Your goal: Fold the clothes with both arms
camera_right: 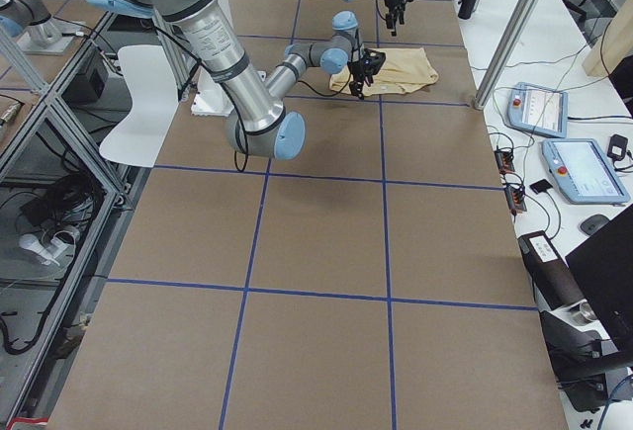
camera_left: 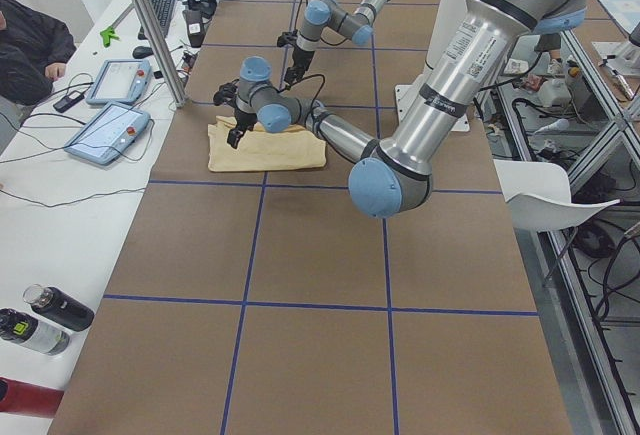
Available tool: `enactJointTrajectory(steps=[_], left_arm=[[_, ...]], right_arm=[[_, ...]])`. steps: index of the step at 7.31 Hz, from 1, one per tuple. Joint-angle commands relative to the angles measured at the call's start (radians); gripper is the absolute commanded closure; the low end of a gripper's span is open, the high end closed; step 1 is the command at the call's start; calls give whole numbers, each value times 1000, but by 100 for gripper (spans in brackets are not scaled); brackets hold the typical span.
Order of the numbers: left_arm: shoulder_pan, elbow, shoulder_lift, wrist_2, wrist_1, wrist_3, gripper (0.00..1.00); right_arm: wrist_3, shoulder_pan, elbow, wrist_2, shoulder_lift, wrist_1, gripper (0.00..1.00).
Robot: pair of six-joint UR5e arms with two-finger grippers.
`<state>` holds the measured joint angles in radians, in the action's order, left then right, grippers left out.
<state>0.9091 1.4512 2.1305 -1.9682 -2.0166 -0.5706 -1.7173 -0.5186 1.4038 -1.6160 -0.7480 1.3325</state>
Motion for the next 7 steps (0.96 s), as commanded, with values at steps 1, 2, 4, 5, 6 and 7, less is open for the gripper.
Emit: enactJointTrajectory(steps=[1,2,4,5,6,7], left_arm=[[-12,20,-15,0,-2,-17,0],[-21,20,-15,0,-2,-26,0],[-39,31,-17,2,-2,-51,0],[-39,31,-17,2,-2,-51,0],[-39,31,-17,2,-2,-51,0],[-39,31,-17,2,-2,-51,0]], right_arm=[[-25,22,-116,19,41,-90,51],[-31,23,-167,19,83,-91,53],[-50,37,-206,33,113,-92,57],[-50,43,-206,41,113,-92,57],[-50,51,-206,44,111,-92,57],[-51,54,-206,44,111,-90,57]])
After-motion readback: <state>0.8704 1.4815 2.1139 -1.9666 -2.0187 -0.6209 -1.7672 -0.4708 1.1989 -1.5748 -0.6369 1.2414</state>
